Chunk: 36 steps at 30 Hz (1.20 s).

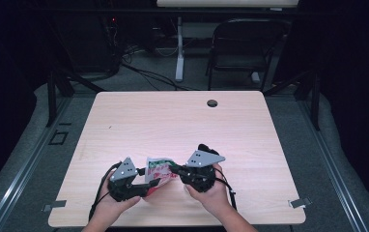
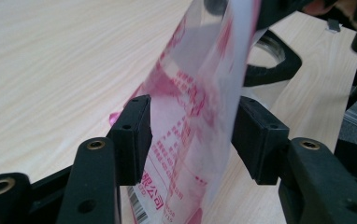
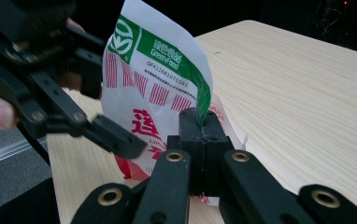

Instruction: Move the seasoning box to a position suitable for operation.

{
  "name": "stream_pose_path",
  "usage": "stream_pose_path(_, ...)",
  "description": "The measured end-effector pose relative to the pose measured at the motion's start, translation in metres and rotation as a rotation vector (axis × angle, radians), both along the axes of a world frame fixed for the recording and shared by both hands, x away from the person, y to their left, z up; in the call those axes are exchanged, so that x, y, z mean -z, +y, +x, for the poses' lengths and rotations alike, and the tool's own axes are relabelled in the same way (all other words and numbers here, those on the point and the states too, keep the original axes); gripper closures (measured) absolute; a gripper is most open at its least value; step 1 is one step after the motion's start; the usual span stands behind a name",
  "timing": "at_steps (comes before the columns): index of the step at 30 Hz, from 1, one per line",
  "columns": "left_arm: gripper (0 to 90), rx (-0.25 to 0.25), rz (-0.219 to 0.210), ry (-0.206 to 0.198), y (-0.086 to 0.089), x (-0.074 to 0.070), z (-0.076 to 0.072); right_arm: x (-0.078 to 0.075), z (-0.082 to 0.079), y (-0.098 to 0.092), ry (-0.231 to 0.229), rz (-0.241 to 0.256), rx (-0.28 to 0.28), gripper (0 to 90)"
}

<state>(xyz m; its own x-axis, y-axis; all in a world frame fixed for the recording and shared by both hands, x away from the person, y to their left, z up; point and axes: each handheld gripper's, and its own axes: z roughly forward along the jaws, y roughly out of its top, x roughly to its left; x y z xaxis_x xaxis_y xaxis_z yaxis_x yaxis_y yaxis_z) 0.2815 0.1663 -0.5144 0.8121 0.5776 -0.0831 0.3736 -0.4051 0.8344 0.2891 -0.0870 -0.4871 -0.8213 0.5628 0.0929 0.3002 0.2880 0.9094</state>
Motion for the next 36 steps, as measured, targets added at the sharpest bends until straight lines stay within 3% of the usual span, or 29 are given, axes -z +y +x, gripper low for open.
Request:
stream_pose_path(3,48.1,-0.015,0.014,0.017,-0.003,0.011,0.002,0.0,0.0,0.0,0.003,0.006,-0.001,90.0)
stream_pose_path(14,46.5,-0.032,0.003,0.089,-0.004,0.032,0.008,-0.001,0.0,-0.001,0.0,0.013,-0.004,90.0)
stream_pose_path(20,43.2,-0.035,-0.007,0.091,-0.003,0.036,0.011,0.0,-0.001,-0.001,-0.004,0.011,-0.011,90.0)
stream_pose_path(29,36.2,-0.058,0.028,0.079,-0.006,0.045,0.013,0.003,-0.004,-0.005,-0.009,0.019,-0.021,90.0)
stream_pose_path(36,32.7,-0.06,0.026,0.084,-0.006,0.049,0.015,0.005,-0.004,-0.006,-0.018,0.022,-0.024,90.0)
